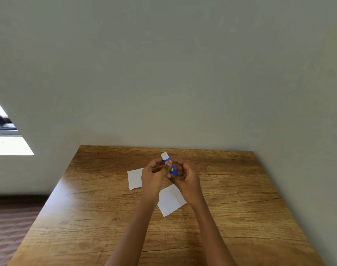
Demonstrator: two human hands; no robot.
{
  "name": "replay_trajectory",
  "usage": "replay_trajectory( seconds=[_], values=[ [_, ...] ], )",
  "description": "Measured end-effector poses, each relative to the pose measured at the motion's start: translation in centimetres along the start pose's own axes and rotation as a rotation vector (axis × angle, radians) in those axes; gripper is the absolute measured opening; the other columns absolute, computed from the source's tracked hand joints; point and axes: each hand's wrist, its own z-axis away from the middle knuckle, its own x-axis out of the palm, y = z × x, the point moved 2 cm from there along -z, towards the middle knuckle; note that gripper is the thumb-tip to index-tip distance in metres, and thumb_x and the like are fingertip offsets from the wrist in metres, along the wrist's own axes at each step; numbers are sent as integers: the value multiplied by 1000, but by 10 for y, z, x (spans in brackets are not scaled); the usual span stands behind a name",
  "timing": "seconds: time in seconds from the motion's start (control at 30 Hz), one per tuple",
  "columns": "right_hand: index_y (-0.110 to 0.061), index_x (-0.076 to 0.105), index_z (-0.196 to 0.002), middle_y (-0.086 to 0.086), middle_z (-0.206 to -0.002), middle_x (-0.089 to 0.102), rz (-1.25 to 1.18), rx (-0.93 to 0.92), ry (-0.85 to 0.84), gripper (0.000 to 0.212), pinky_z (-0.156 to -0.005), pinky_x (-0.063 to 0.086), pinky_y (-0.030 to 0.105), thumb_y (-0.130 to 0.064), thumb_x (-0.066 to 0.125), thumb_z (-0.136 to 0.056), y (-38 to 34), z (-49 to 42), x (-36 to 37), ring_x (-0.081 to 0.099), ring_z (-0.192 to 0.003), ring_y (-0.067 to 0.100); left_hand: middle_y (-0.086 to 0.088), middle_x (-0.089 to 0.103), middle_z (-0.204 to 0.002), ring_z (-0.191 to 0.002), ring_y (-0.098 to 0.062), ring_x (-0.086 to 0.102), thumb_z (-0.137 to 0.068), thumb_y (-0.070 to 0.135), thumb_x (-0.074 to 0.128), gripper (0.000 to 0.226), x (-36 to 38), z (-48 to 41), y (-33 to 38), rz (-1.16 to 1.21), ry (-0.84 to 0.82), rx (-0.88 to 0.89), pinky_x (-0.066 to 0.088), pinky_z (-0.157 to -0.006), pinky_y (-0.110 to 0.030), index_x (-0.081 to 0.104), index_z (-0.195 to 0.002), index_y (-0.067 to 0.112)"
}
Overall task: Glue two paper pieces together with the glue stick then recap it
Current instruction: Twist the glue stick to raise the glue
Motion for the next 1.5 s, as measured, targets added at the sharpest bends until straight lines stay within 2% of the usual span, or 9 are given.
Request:
replay_trajectory(
  seconds=[0.17, 0.3, 0.5, 0.77, 0.9, 1.0, 1.1, 1.37, 1.5],
  values=[
    [-15, 64, -94, -10, -84, 69, 43, 18, 87, 30, -64, 50, 11, -20, 81, -70, -1, 8, 3, 63, -73, -6, -8, 73, -83, -64, -13, 66, -78, 14, 72, 13, -5, 4, 7, -57, -56, 65, 52, -66, -25, 69, -91, 14],
    [-21, 67, -83, -11, -77, 70, 88, 1, 122, 24, -61, 49, 9, -20, 83, -65, -5, 9, 0, 62, -67, -6, 5, 73, -73, -55, -8, 64, -77, 9, 73, 15, -5, 8, 12, -138, -54, 133, 53, -59, -17, 69, -87, 20],
    [-18, 70, -83, -6, -76, 72, 106, 8, 47, 18, -62, 51, 13, -11, 79, -70, -5, 8, -5, 66, -68, 2, 5, 73, -80, -72, -1, 68, -77, 4, 72, 19, -8, 8, 18, -268, -112, 208, 52, -63, -13, 71, -90, 17],
    [-18, 67, -93, -1, -85, 73, 83, 50, -87, 15, -73, 54, 30, -11, 70, -80, -5, 11, -7, 69, -77, 10, 12, 70, -79, -72, 5, 67, -77, 2, 71, 22, -8, 9, 28, -361, -126, 251, 50, -63, -8, 72, -93, 17],
    [-24, 60, -95, -14, -81, 68, 110, 51, 43, 37, -64, 50, 11, -21, 83, -66, -16, 17, 0, 66, -73, -1, 15, 68, -74, -62, 7, 65, -76, 3, 72, 20, -4, 12, 32, -324, -70, 247, 50, -52, -9, 72, -89, 17],
    [-27, 59, -83, -18, -73, 64, 164, 1, 148, 30, -57, 46, 7, -20, 82, -66, -21, 19, 6, 62, -65, -7, 13, 70, -77, -74, 1, 68, -75, 5, 74, 22, -1, 15, 32, -345, -69, 260, 54, -61, -13, 73, -93, 17],
    [-33, 57, -71, -18, -61, 62, 179, -49, 178, 31, -55, 43, 6, -17, 83, -65, -24, 20, 6, 59, -62, -11, 16, 68, -77, -73, 8, 65, -74, 5, 74, 22, 1, 15, 34, -368, -73, 284, 52, -64, -10, 74, -95, 13],
    [-32, 66, -68, -14, -58, 68, 85, -49, 104, 26, -54, 44, 10, -9, 73, -76, -20, 15, -2, 62, -58, -1, 4, 73, -79, -59, -1, 62, -75, 2, 71, 21, 7, 18, 38, -404, -58, 333, 54, -61, -24, 75, -92, 13],
    [-27, 61, -66, -9, -60, 65, 145, -23, -36, 27, -53, 39, 9, -8, 64, -84, -23, 12, -6, 56, -55, -3, 10, 68, -63, -49, -1, 59, -75, -2, 67, 21, 7, 22, 39, -444, -81, 367, 48, -56, -13, 75, -86, 14]
  ],
)
